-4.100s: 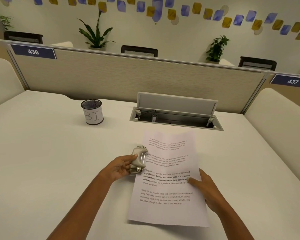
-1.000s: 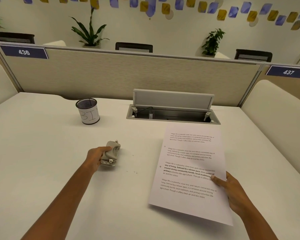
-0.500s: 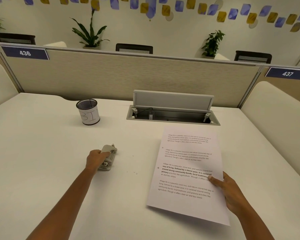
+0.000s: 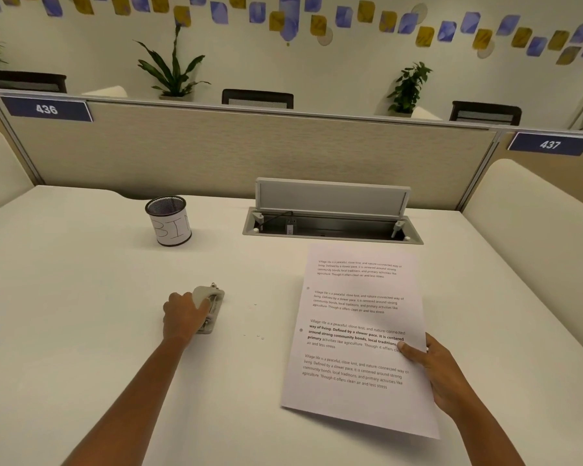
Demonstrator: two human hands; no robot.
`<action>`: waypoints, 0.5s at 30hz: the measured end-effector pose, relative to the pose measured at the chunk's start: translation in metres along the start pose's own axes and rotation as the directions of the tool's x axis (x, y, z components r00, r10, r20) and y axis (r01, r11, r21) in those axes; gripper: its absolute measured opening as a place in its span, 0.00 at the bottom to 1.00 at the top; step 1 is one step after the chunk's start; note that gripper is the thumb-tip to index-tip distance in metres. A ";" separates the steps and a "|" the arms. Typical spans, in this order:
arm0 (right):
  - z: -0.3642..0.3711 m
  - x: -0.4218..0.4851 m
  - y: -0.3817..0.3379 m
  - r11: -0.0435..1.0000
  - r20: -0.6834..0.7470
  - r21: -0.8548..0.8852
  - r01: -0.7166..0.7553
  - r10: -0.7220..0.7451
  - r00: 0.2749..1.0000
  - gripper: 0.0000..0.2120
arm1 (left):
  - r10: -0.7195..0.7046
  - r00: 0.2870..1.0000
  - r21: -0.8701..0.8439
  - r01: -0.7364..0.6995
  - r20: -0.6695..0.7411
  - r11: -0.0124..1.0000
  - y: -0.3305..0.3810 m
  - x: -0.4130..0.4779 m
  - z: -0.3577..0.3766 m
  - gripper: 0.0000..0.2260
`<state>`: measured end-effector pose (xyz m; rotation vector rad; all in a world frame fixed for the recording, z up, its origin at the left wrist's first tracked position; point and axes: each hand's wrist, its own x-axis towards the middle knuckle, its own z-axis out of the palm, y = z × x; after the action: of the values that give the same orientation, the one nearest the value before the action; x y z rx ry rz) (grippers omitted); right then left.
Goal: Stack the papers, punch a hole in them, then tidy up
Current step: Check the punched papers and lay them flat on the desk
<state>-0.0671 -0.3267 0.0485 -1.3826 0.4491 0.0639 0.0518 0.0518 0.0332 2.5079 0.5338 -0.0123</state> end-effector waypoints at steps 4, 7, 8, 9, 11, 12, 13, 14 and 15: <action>0.000 -0.002 0.001 1.000 -0.008 -0.011 0.014 -0.014 1.000 0.10 | 0.061 0.989 0.076 -0.051 -0.134 0.996 0.008 -0.011 0.000 0.20; -0.001 -0.003 0.000 1.000 -0.010 -0.006 0.025 -0.025 1.000 0.11 | 0.250 0.929 0.067 -0.241 -0.273 0.968 0.029 -0.027 0.005 0.18; -0.002 -0.003 -0.001 1.000 -0.010 -0.007 0.030 -0.030 0.999 0.11 | 0.315 0.909 0.025 -0.321 -0.274 0.947 0.038 -0.034 0.009 0.17; -0.002 -0.004 -0.001 0.999 -0.011 -0.007 0.036 -0.036 0.999 0.12 | 0.360 0.902 -0.067 -0.385 -0.240 0.920 0.047 -0.042 0.012 0.16; -0.003 -0.004 -0.002 0.999 -0.011 -0.008 0.048 -0.048 0.999 0.12 | 0.381 0.922 -0.320 -0.383 -0.071 0.867 0.065 -0.061 0.022 0.14; -0.003 -0.004 -0.002 0.998 -0.006 -0.009 0.056 -0.057 0.998 0.12 | 0.372 0.927 -0.402 -0.320 0.056 0.858 0.073 -0.069 0.027 0.15; -0.003 -0.004 -0.003 0.998 -0.001 -0.008 0.066 -0.066 0.998 0.12 | 0.362 0.915 -0.450 -0.251 0.180 0.857 0.080 -0.075 0.031 0.16; -0.003 -0.005 -0.004 0.997 0.003 -0.008 0.076 -0.076 0.997 0.13 | 0.359 0.894 -0.484 -0.196 0.270 0.853 0.085 -0.081 0.036 0.17; -0.003 -0.005 -0.005 0.996 0.001 -0.015 0.088 -0.088 0.996 0.13 | 0.364 0.877 -0.513 -0.166 0.315 0.842 0.089 -0.086 0.040 0.16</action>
<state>-0.0710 -0.3292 0.0546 -1.4159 0.3877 -0.0042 0.0102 -0.0688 0.0571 1.9943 -0.0052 -0.2552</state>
